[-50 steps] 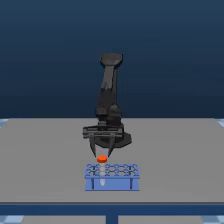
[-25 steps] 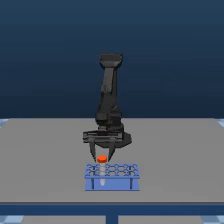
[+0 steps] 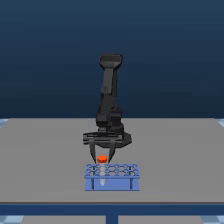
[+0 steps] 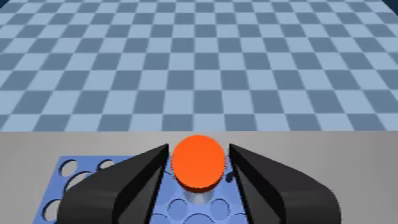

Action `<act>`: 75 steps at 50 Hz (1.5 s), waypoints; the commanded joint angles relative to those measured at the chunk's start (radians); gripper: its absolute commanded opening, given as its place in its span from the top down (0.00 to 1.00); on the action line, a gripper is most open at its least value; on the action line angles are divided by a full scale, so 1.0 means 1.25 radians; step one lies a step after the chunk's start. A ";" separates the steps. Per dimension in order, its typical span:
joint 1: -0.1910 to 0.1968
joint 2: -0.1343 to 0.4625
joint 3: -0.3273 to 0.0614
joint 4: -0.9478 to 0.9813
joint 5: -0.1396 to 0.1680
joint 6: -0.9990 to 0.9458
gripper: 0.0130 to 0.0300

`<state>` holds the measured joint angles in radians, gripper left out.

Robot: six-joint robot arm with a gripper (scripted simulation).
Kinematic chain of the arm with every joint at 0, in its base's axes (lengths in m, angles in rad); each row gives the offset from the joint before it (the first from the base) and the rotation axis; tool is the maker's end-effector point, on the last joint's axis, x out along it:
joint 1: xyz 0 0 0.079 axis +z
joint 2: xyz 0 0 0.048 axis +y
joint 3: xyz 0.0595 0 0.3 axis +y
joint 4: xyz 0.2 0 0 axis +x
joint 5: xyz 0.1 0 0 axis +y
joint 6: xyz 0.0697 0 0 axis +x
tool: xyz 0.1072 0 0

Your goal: Pick up the centrifuge tube on the rack

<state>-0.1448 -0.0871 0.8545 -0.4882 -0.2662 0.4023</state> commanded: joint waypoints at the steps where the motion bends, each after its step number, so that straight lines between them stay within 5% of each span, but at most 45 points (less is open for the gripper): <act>1: 0.000 0.000 0.000 0.000 -0.002 -0.002 1.00; 35: 0.000 -0.007 -0.003 -0.018 0.007 0.017 1.00; 75: 0.000 -0.070 -0.041 -0.330 0.085 0.335 1.00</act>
<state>-0.1451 -0.1714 0.8065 -0.8702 -0.1727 0.7728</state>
